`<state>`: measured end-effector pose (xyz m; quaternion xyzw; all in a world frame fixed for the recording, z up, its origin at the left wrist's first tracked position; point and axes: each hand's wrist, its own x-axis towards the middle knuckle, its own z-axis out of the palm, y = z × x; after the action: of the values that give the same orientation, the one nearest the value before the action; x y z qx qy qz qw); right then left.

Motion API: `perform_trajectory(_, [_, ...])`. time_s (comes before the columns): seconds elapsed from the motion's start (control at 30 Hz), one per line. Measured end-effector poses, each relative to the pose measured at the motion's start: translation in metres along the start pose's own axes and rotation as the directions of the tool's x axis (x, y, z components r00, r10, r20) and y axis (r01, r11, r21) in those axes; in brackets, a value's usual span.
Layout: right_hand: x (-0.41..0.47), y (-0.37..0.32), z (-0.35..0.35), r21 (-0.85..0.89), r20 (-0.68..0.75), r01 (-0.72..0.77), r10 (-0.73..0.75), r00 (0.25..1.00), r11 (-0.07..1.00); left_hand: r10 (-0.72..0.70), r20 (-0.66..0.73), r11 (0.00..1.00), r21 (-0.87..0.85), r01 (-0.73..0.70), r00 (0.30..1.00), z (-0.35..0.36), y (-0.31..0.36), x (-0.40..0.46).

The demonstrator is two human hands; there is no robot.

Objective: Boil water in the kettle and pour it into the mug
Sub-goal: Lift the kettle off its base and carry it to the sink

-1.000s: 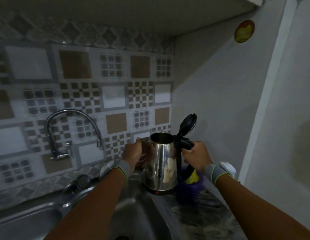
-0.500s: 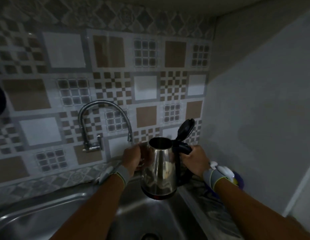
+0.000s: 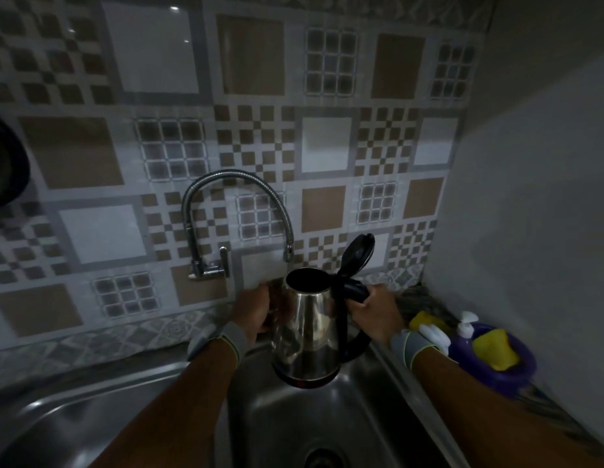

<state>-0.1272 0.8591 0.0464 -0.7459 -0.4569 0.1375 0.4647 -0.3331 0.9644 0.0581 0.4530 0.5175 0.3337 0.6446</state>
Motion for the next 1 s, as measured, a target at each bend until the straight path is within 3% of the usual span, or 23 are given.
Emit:
perform_trajectory(0.23, [0.012,0.001,0.026,-0.041,-0.029,0.010,-0.011,1.000,0.999,0.013,-0.056,0.999,0.039,-0.011,0.998,-0.017,-0.001,0.027])
perform_trajectory(1.0, [0.034,0.021,0.067,-0.084,-0.080,0.018,-0.025,0.997,0.996,0.028,-0.042,0.998,0.063,-0.025,0.999,-0.033,-0.005,0.064])
